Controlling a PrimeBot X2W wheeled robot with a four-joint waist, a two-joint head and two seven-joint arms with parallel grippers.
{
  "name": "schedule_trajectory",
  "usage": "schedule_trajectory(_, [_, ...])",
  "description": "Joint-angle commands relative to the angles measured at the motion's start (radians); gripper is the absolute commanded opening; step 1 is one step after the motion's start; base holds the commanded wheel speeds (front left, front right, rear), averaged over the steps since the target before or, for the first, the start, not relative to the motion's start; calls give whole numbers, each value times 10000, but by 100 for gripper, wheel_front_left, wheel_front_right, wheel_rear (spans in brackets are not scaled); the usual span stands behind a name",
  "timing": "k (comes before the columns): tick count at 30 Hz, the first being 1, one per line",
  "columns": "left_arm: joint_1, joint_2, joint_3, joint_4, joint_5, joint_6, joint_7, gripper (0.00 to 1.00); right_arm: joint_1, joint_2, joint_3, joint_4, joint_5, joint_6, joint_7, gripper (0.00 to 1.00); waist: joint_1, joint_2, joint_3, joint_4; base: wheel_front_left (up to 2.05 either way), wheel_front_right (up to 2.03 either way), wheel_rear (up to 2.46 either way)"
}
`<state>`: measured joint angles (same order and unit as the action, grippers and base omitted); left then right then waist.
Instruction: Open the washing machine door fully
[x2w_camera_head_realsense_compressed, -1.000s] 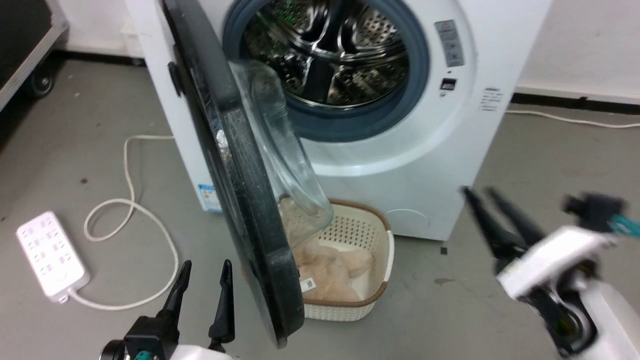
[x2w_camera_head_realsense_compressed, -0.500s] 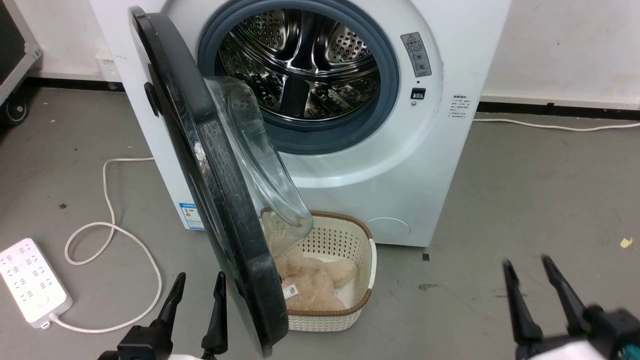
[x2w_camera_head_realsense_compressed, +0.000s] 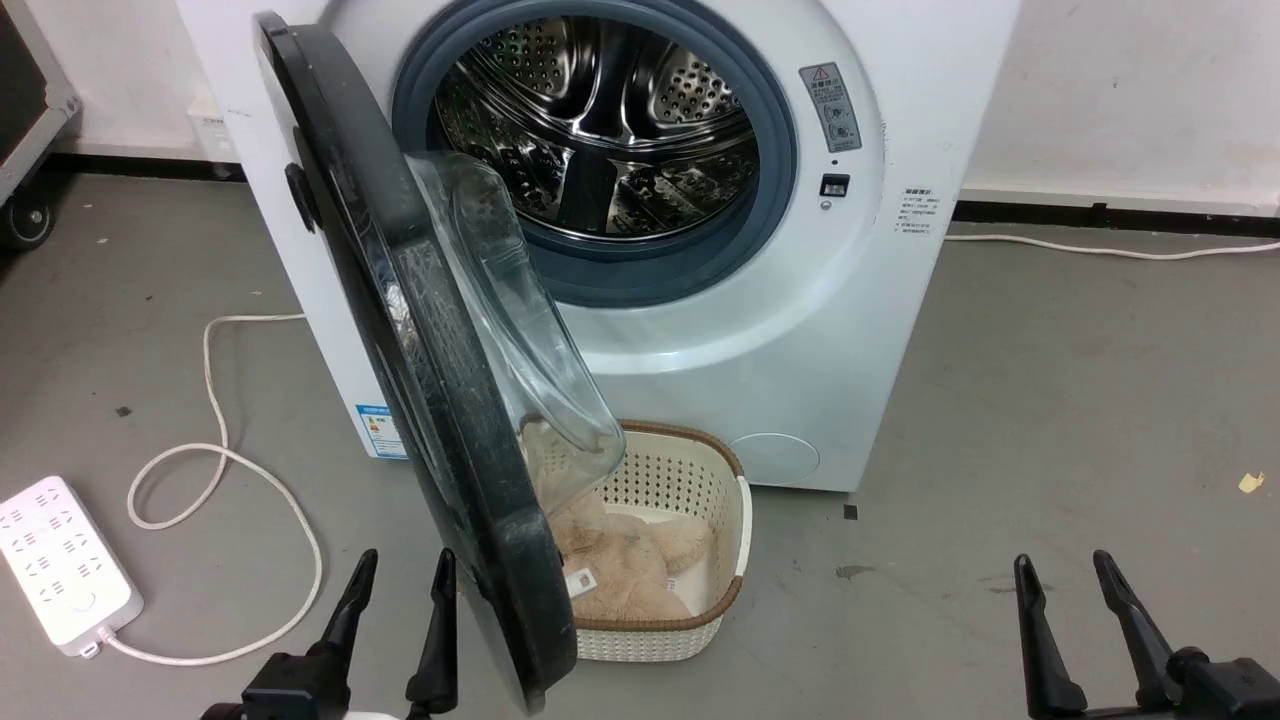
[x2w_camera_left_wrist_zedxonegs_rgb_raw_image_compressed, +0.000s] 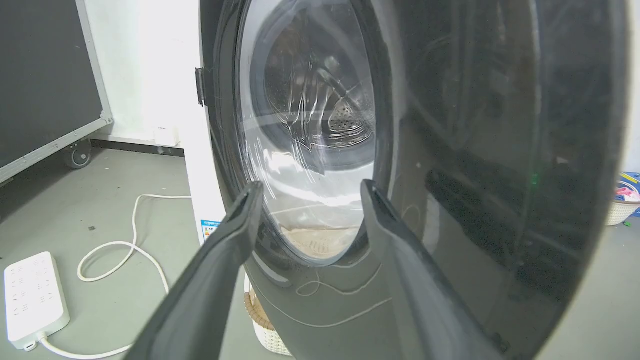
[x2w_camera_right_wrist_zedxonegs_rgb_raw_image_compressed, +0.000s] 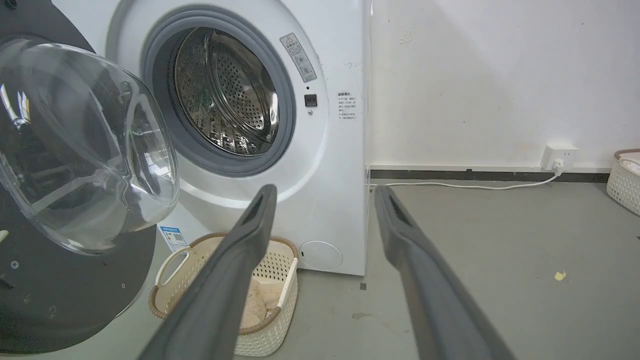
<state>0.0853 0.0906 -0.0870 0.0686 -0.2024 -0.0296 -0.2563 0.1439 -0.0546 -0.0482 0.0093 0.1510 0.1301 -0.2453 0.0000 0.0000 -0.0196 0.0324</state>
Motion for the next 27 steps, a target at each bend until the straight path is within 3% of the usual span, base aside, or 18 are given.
schedule_trajectory(1, [87,53,1,7,104,77,-55,22,78,41,11,-39,49,6,-60,100,0,0,6,15,0,0,0])
schedule_trajectory(2, [80,55,-8,-1,143,103,-55,0,76,41,13,-33,49,6,-63,100,0,0,7,22,0,0,0])
schedule_trajectory(9, [-20,-39,302,-655,248,440,-55,0,6,42,67,57,93,6,-61,100,0,0,17,11,0,0,0])
schedule_trajectory(19, [-1019,-212,608,-4429,621,766,-55,0,-171,43,19,42,-158,6,110,100,0,0,-63,58,0,0,0])
schedule_trajectory(23, [-1383,-239,1,-5270,982,759,251,0,-192,43,5,40,-177,6,138,100,0,0,-64,86,0,0,0])
schedule_trajectory(27, [-1344,-296,-1393,-5440,1208,523,1001,0,-224,43,36,62,-127,6,132,100,0,0,-6,57,0,0,0])
